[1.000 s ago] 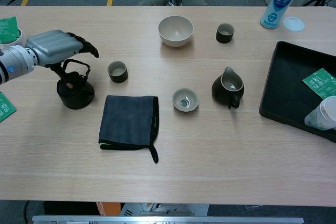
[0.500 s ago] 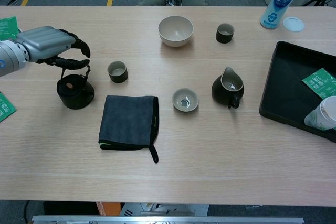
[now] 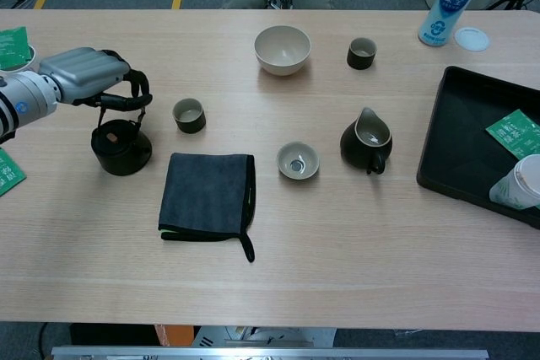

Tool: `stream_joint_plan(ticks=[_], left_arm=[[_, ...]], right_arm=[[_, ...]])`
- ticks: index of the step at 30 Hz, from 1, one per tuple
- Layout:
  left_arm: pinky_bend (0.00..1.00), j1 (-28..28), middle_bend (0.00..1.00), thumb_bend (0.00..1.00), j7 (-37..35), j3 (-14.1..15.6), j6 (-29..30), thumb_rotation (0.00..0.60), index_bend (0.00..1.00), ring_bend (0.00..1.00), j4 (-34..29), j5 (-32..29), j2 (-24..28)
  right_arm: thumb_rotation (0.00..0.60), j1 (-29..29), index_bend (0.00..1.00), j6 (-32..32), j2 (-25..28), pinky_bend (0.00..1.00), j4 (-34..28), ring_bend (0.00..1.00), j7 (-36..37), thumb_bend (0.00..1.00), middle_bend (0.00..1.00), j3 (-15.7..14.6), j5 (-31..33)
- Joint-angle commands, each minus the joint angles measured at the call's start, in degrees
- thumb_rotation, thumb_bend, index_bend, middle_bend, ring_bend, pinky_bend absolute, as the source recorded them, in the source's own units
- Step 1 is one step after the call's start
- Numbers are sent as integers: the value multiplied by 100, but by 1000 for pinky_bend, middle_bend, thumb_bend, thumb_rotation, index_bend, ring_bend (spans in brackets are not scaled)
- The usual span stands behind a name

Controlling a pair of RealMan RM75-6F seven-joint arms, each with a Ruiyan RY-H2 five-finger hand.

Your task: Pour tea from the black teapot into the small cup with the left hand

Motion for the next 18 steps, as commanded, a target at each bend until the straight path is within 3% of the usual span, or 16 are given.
stream_joint_plan(ticks=[1,18], left_arm=[[107,-40,361,327,155,48,-61,0,297,196,121,-171,-82],[107,6,425,327,243,171,129,0,421,313,192,-258,-195]], right_arm=[[600,1,316,-8,-4,284,11,225,9,108,344,-1,0],[600,21,317,-52,-39,284,62,225,22,108,344,19,17]])
